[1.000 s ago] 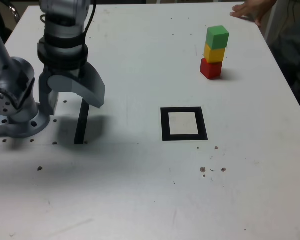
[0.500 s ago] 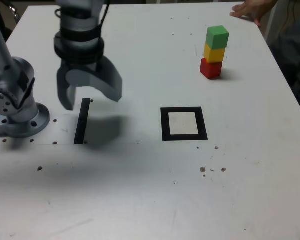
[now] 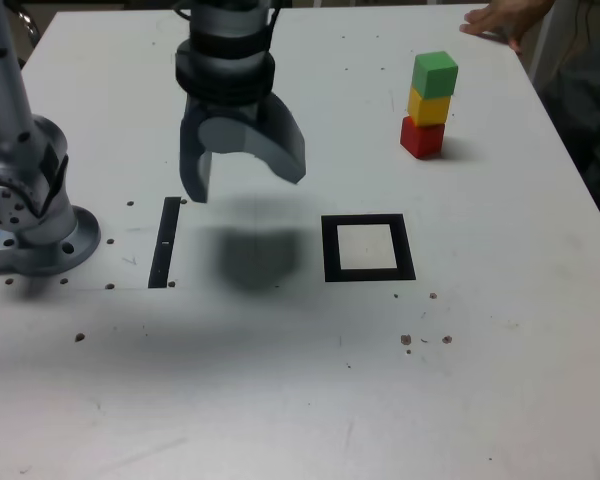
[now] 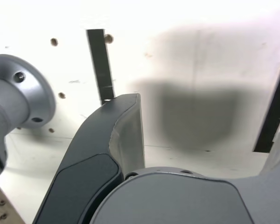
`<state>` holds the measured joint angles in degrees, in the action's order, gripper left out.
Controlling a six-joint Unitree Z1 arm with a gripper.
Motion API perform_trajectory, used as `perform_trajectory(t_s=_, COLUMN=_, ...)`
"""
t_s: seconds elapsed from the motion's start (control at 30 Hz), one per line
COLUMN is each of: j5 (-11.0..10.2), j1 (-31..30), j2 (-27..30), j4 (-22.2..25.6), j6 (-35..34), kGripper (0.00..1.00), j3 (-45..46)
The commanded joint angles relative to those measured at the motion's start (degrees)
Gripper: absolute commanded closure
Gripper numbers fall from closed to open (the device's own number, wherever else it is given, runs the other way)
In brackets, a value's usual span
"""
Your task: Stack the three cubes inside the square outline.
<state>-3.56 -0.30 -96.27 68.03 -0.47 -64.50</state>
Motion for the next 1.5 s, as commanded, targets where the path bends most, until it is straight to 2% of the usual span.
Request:
perform_trajectory(t_s=0.0, j5=-0.51, j1=0.54, j2=-1.67, j4=0.26, j6=0.54, kGripper=0.0, j3=-1.9)
perform_trajectory(t_s=0.63, j5=-2.25, j1=2.5, j2=-14.32, j4=6.02, j6=4.23, kGripper=0.0, j3=-22.31)
perform_trajectory(t_s=1.03, j5=-2.94, j1=2.91, j2=-19.95, j4=6.98, j6=4.95, kGripper=0.0, j3=-32.04)
perform_trajectory(t_s=1.47, j5=-3.96, j1=2.93, j2=-28.68, j4=13.34, j6=6.17, kGripper=0.0, j3=-47.78)
